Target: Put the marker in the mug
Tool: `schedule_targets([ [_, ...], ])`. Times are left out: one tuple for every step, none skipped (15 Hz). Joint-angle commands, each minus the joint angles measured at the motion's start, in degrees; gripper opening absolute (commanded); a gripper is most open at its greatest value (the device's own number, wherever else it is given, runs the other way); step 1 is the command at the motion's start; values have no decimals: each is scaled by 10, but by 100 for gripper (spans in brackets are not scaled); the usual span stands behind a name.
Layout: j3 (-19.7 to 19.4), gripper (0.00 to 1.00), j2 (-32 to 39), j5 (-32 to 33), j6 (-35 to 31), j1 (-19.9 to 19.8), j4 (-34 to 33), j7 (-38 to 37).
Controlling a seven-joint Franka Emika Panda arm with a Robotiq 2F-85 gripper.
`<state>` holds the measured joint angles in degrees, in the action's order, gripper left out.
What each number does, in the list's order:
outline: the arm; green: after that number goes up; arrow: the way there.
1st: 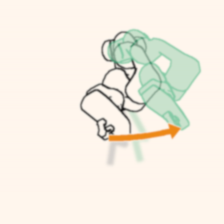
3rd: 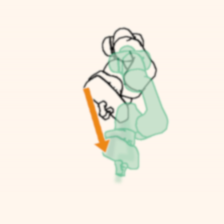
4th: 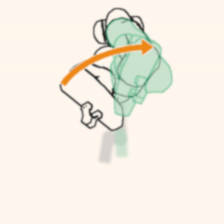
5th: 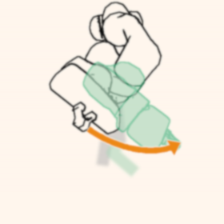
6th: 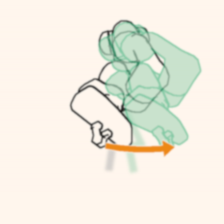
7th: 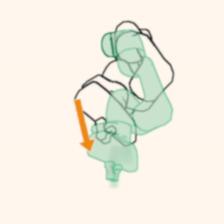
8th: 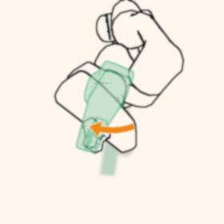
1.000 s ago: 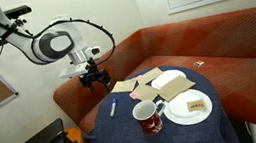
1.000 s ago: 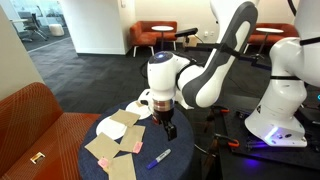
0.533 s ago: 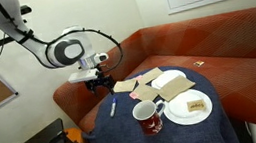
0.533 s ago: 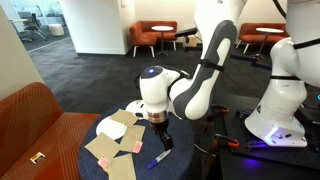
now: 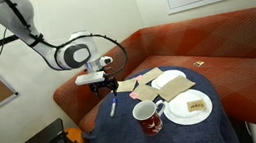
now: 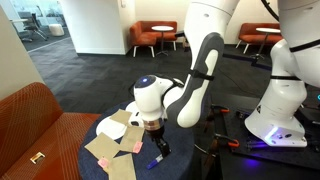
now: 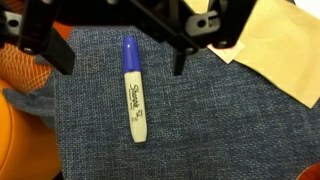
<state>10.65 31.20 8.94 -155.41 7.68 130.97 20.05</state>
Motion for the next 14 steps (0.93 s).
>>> schedule_targets([
  [6,100,23,14,-12,-7,-20,11],
  [7,100,29,14,-11,-7,-25,12],
  [7,100,34,16,-10,-6,-28,12],
  [8,100,38,17,-10,-7,-30,12],
  [9,100,42,17,-10,-7,-32,12],
  [9,100,47,18,-9,-7,-34,12],
  [10,100,52,18,-8,-8,-37,12],
  [9,100,56,19,-9,-7,-39,10],
  [9,100,62,19,-10,-7,-42,10],
  [8,100,66,20,-10,-6,-45,9],
  [8,100,72,20,-11,-6,-48,9],
  [7,100,76,21,-12,-5,-51,8],
  [5,100,82,23,-13,-3,-55,6],
  [4,100,87,26,-13,-1,-59,6],
])
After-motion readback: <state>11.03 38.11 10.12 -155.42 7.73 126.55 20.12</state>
